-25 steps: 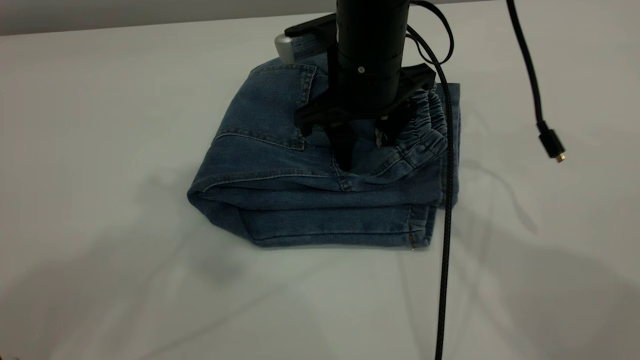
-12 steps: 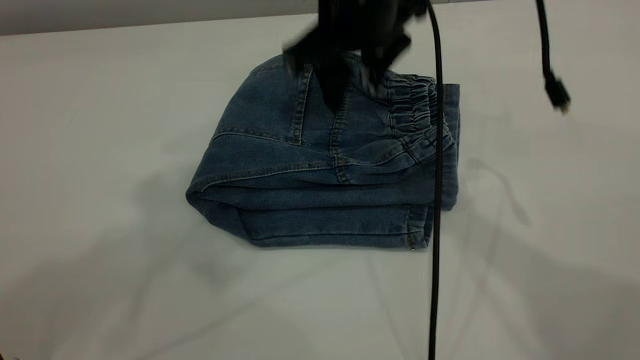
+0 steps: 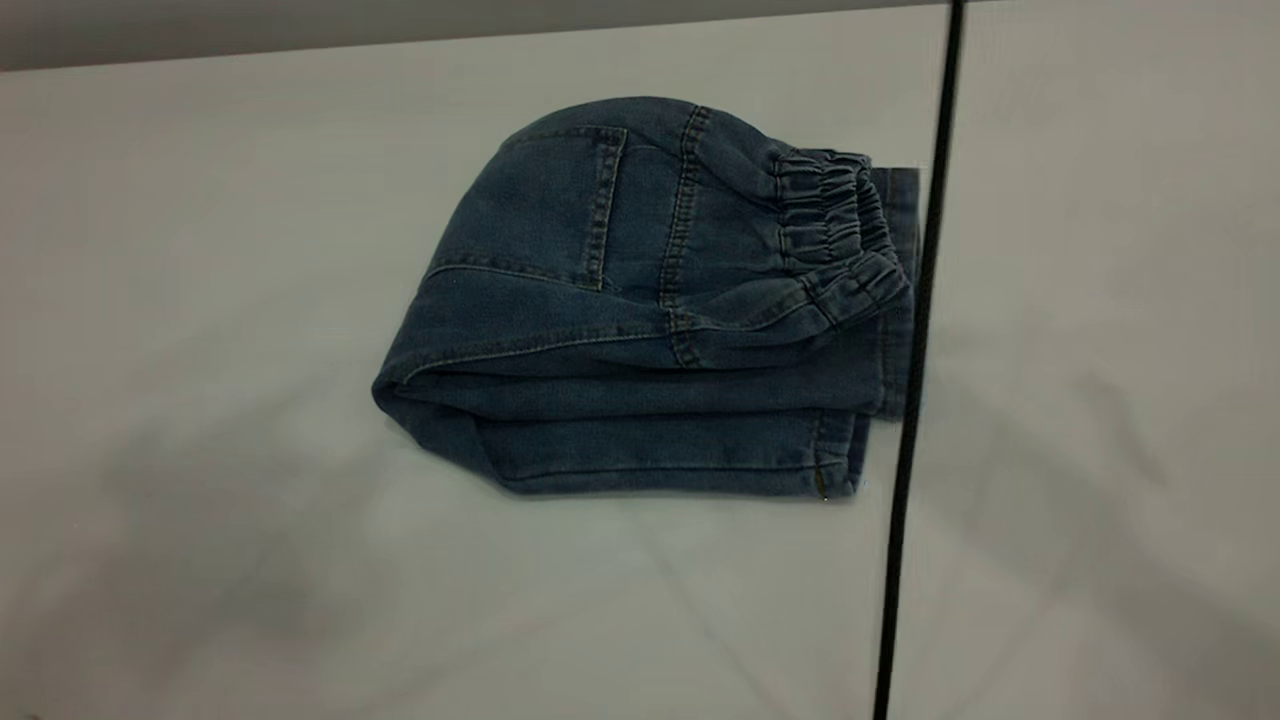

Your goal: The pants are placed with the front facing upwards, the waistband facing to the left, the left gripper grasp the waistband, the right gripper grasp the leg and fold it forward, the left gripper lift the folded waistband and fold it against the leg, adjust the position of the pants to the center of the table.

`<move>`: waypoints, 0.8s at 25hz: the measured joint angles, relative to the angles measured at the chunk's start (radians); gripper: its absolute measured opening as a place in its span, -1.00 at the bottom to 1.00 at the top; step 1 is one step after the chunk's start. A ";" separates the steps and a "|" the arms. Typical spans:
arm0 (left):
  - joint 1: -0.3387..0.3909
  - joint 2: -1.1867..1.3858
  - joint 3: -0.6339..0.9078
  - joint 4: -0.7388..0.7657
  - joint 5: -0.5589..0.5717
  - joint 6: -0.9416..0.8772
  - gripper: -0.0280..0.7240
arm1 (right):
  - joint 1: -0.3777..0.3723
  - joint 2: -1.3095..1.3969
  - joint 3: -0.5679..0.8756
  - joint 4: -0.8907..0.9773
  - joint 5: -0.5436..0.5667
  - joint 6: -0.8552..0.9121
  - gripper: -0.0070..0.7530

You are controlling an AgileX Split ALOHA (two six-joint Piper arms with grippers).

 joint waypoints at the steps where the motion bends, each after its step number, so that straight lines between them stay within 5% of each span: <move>1: 0.000 -0.016 0.014 -0.003 0.000 -0.030 0.40 | 0.000 -0.028 0.000 0.011 0.005 0.000 -0.06; 13: 0.000 -0.288 0.355 -0.003 -0.001 -0.211 0.40 | 0.001 -0.359 0.057 0.247 0.006 0.001 -0.07; 20: 0.000 -0.544 0.627 0.000 0.000 -0.257 0.40 | 0.002 -0.579 0.239 0.277 0.003 0.006 -0.07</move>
